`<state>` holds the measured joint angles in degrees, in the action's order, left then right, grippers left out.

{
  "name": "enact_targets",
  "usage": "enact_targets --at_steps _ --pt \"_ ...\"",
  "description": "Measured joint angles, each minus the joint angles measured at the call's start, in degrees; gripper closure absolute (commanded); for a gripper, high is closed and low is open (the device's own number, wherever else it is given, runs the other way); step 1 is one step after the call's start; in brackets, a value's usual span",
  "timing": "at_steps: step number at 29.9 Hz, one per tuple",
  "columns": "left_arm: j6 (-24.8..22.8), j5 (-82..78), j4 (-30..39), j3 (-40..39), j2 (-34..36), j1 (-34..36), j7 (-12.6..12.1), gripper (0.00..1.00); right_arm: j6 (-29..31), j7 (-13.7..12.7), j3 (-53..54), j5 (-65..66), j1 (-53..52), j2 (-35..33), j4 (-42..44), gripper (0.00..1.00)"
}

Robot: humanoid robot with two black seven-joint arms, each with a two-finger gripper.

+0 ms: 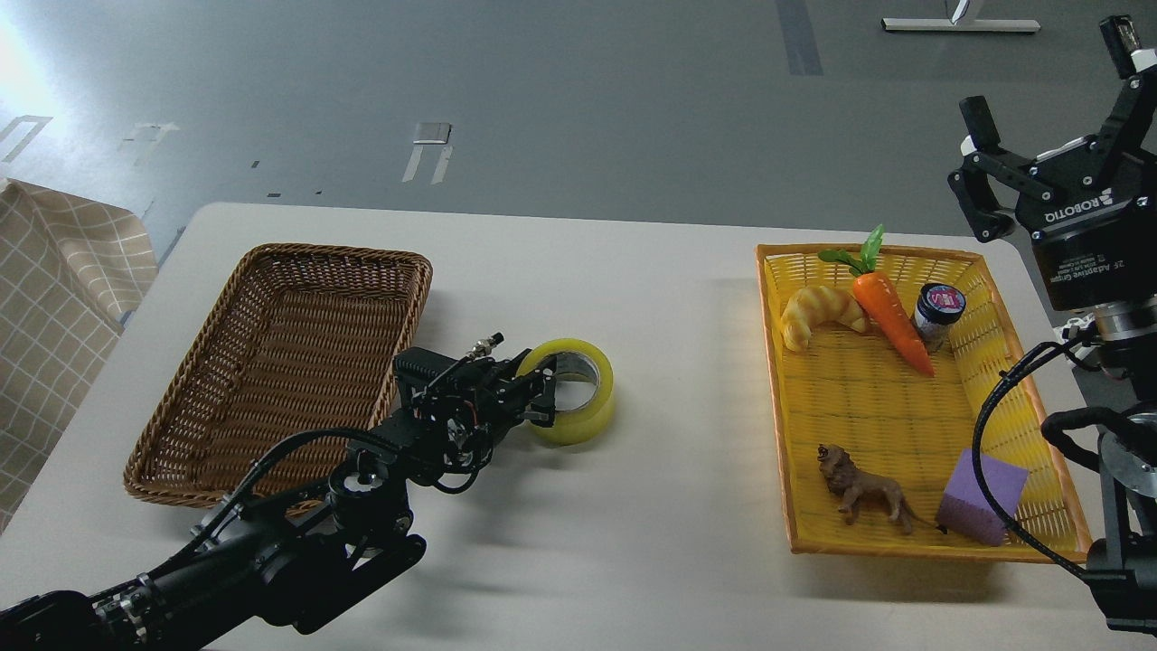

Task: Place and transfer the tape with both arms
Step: 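Grip the tape roll's edge with the left gripper and lift, then carry the tape roll with the left gripper over the wicker basket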

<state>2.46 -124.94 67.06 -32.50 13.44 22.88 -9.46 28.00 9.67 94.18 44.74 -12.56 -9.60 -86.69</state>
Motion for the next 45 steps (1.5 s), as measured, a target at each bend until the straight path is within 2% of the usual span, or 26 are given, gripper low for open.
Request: enact_targets --at_steps 7,14,25,30,34,39,45 --pt "-1.1 -0.1 1.7 -0.1 2.1 3.4 0.1 0.91 0.0 0.0 -0.2 0.0 -0.2 0.3 0.3 0.0" --pt "-4.3 -0.1 5.0 -0.1 6.4 7.6 0.2 0.91 0.0 0.0 -0.3 0.1 -0.6 0.7 1.3 0.0" --pt "-10.8 0.4 14.3 -0.5 23.2 15.5 1.2 0.9 0.0 0.0 -1.4 0.5 -0.7 1.1 1.5 0.0" --pt "-11.0 0.7 14.6 -0.3 29.8 15.7 1.9 0.9 0.0 0.0 -1.5 0.5 -0.7 1.2 1.5 0.0" --pt "-9.3 1.0 14.1 -0.2 34.6 14.6 3.7 0.9 0.0 0.0 -1.5 0.5 -0.6 1.2 1.5 0.0" --pt "-5.6 1.2 13.8 -0.7 38.0 9.9 5.4 0.89 0.0 0.0 -1.6 0.5 -0.4 1.2 1.5 0.0" --pt "-3.9 3.2 12.6 -0.9 40.6 5.8 7.0 0.89 0.0 0.0 -3.0 1.0 -0.4 1.5 1.5 0.0"
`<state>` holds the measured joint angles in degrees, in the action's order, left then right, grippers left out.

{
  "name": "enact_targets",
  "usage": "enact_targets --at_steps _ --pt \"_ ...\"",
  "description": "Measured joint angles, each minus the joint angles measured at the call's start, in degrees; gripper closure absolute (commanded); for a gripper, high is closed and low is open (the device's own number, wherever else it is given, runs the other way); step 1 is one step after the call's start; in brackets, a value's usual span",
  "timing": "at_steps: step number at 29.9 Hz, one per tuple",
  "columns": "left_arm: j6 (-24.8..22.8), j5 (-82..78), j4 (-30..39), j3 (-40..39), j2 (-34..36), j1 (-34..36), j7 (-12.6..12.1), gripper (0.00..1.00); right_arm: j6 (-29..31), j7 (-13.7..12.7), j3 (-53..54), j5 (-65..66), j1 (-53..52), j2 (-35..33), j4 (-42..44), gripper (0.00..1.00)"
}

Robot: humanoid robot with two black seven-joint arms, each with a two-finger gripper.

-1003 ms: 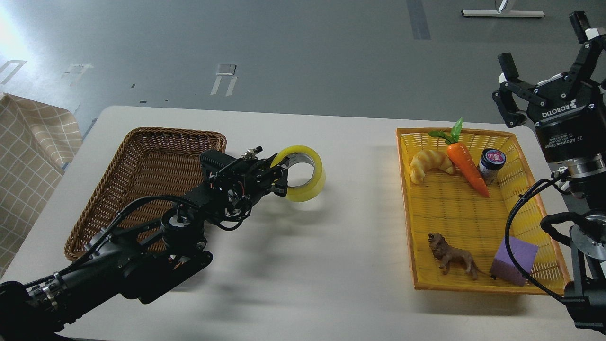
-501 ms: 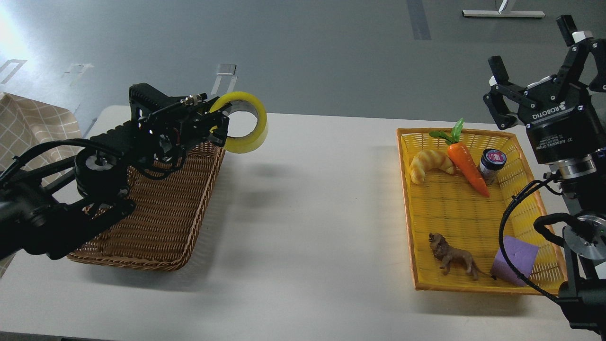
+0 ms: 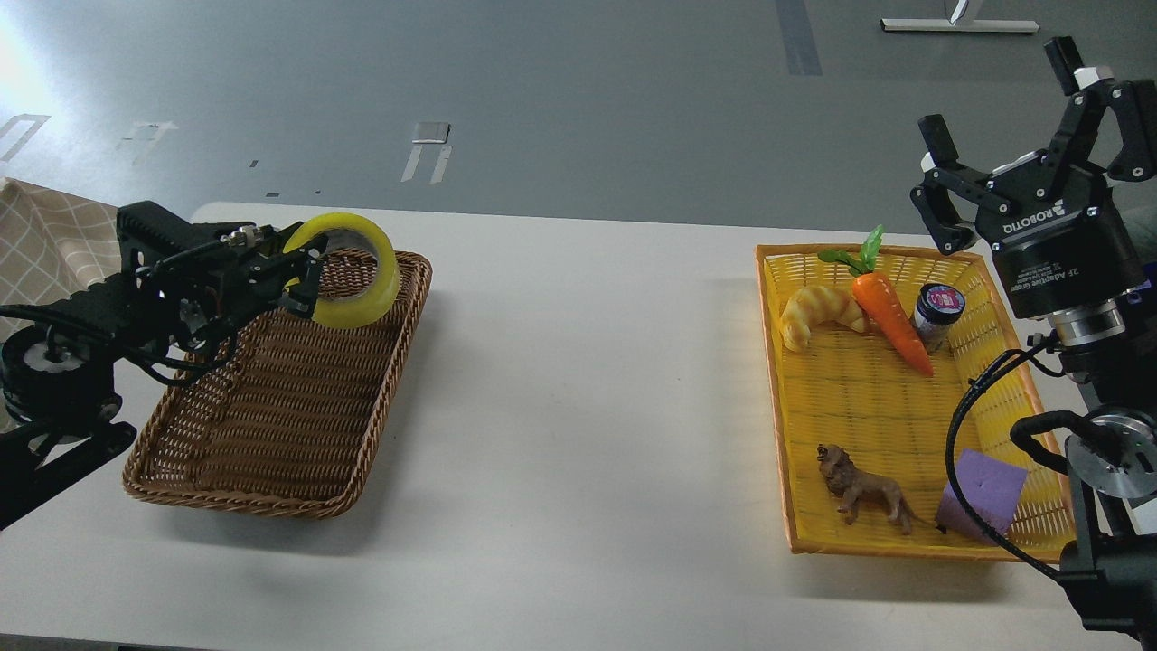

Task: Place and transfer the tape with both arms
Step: 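Carry the tape roll with the left gripper over the wicker basket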

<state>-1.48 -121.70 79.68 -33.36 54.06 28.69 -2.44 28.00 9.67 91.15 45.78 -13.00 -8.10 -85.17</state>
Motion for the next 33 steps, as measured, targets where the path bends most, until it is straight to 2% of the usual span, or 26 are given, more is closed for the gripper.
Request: enact_targets --at_steps 4,9,20,28,31,32,33 --pt "1.9 0.6 -2.1 0.1 1.7 -0.8 1.3 0.88 0.0 0.0 -0.2 0.1 0.2 0.3 0.0 0.0" --pt "3.7 1.6 -4.3 0.4 3.5 -1.9 4.7 0.86 0.0 0.0 -0.2 0.1 0.4 0.3 0.0 0.0" --pt "5.7 5.7 -6.1 0.4 3.0 -5.9 5.6 0.85 0.0 0.0 -0.9 0.2 0.7 0.6 -0.3 0.0" --pt "8.5 5.8 -11.4 0.4 0.7 -7.9 8.4 0.78 0.0 -0.2 -1.0 0.3 1.0 0.4 -0.5 0.0" --pt "8.9 5.9 -13.0 0.4 -0.2 -8.0 10.6 0.77 0.0 -0.3 -1.0 0.8 1.0 0.4 -0.5 0.0" --pt "8.9 5.9 -13.5 0.5 -0.4 -8.1 11.5 0.72 0.0 -0.3 -1.0 1.1 1.1 0.5 -0.5 0.0" --pt "9.0 5.9 -13.9 0.5 -0.5 -8.1 12.2 0.57 0.0 -0.3 -1.0 1.5 1.1 0.5 -0.6 0.0"
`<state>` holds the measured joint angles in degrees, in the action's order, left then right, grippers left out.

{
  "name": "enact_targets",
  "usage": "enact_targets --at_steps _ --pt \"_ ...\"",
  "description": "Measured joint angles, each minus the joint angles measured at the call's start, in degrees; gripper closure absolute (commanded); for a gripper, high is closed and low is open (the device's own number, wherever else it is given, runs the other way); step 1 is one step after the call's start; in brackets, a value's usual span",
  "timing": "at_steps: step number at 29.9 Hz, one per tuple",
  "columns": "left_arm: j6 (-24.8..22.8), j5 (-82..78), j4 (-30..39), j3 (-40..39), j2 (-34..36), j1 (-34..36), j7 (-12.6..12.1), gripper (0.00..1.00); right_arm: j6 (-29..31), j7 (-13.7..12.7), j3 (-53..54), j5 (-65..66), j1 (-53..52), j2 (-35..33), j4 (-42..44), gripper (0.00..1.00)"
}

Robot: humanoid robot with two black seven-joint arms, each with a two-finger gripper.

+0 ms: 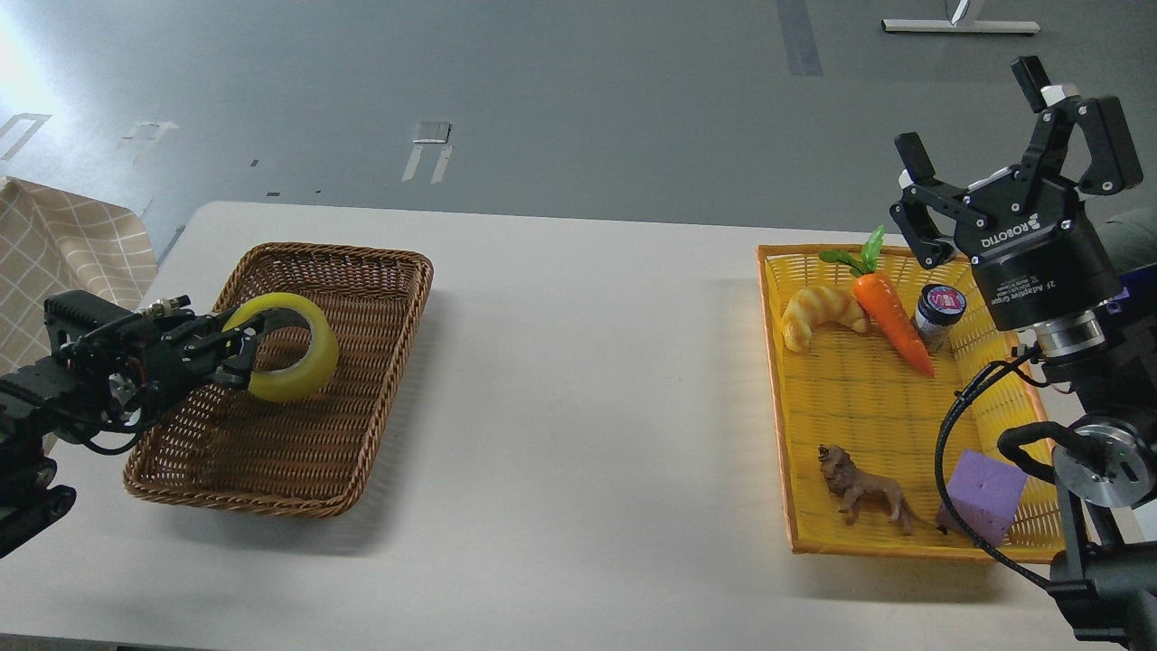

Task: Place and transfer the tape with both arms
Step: 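Carry the tape roll with the left gripper over the wicker basket, then release the tape roll into the basket with the left gripper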

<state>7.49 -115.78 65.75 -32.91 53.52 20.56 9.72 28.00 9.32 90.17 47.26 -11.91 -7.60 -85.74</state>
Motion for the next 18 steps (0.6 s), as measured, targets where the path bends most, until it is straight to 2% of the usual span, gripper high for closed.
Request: enact_targets --at_steps 1,2,3,6,11,18 --pt "0.1 0.0 -0.5 0.0 -0.3 0.0 0.4 0.46 0.0 0.0 0.0 0.2 0.0 0.0 0.0 0.0" --pt "0.1 0.0 -1.3 -0.1 -0.8 0.0 0.8 0.25 0.0 0.0 0.0 0.4 0.0 0.1 -0.1 0.0" --pt "0.2 0.0 -2.0 -0.2 -1.3 -0.1 1.1 0.16 0.0 0.0 0.0 0.5 0.1 0.1 -0.1 0.0" --pt "0.3 0.4 -3.1 -0.5 -2.5 -0.1 3.6 0.03 0.0 0.0 0.0 0.6 0.3 0.1 -0.1 0.0" --pt "0.4 1.7 -5.8 -0.7 -3.2 -0.2 7.7 0.03 0.0 0.0 0.0 0.6 0.8 0.1 -0.2 0.0" --pt "1.3 5.8 -7.8 -0.9 -3.5 0.2 9.7 0.03 0.0 0.0 0.1 0.6 1.8 0.2 -0.9 0.0"
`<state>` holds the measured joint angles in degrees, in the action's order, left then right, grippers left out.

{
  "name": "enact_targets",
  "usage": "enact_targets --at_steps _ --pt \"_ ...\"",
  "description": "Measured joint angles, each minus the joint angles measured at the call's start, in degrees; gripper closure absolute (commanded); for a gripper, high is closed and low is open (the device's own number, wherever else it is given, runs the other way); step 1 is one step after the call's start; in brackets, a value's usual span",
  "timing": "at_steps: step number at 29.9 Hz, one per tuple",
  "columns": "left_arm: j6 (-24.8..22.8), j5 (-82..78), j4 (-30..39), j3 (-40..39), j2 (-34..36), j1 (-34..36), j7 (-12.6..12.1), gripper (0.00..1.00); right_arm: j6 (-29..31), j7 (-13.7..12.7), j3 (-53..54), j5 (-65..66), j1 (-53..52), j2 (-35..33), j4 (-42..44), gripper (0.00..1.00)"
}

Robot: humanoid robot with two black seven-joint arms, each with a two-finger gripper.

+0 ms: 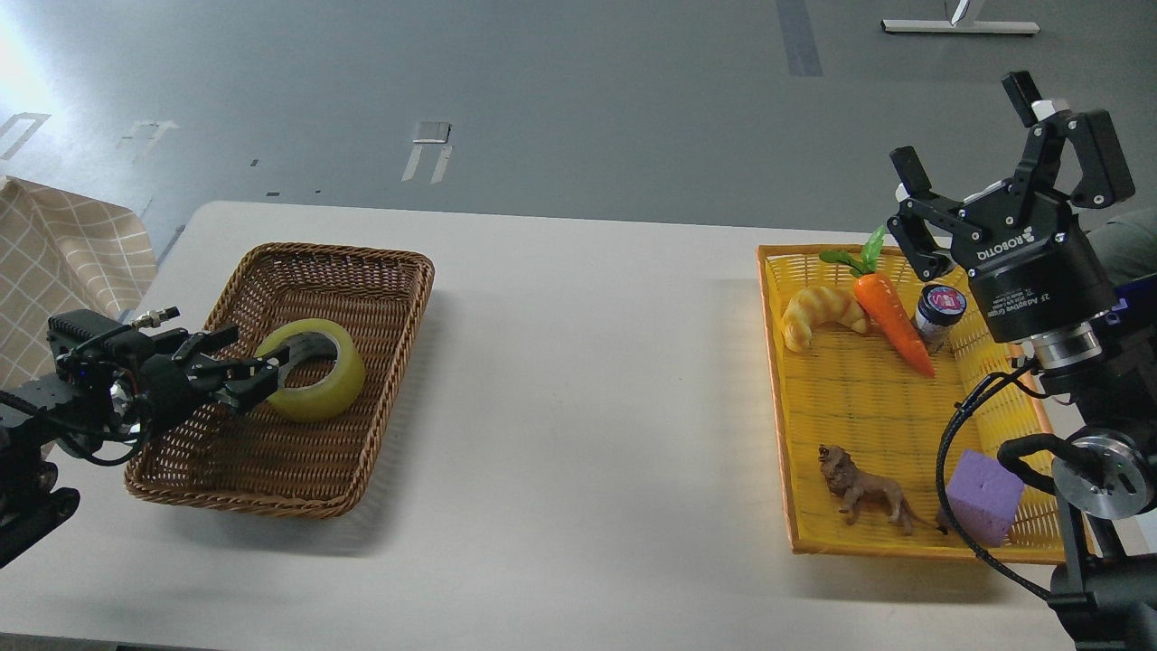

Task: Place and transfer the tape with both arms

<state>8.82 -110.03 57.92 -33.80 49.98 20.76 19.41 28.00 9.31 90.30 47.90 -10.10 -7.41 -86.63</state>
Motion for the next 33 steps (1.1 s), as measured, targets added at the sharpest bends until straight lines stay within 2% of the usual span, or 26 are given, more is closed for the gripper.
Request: enact_targets --at_steps 5,14,18,22,29,33 --pt "1.8 7.6 0.5 -0.6 -0.1 2.1 0.1 0.02 0.0 0.2 0.3 0.0 0.0 0.3 -0.4 0.0" --pt "0.4 38.3 8.3 -1.6 -0.2 8.5 -0.2 0.02 0.0 0.4 -0.1 0.0 -0.5 0.9 -0.5 0.0" --pt "-3.1 52.7 14.0 -7.1 -3.9 8.9 -1.1 0.02 0.0 0.2 -0.8 0.0 -0.5 0.7 -0.5 0.0" --pt "-5.5 61.3 15.8 -14.6 -10.4 8.7 -1.7 0.02 0.0 0.1 -2.3 0.0 -0.5 0.5 -0.5 0.0" --pt "-17.4 65.9 17.0 -29.6 -25.3 5.9 -1.8 0.02 0.0 0.2 -2.4 -0.1 -0.6 1.0 -0.2 0.0" --pt "-24.7 68.9 17.3 -34.7 -33.2 2.9 -1.7 0.02 0.0 0.3 -1.9 -0.2 -0.7 1.5 -0.2 0.0"
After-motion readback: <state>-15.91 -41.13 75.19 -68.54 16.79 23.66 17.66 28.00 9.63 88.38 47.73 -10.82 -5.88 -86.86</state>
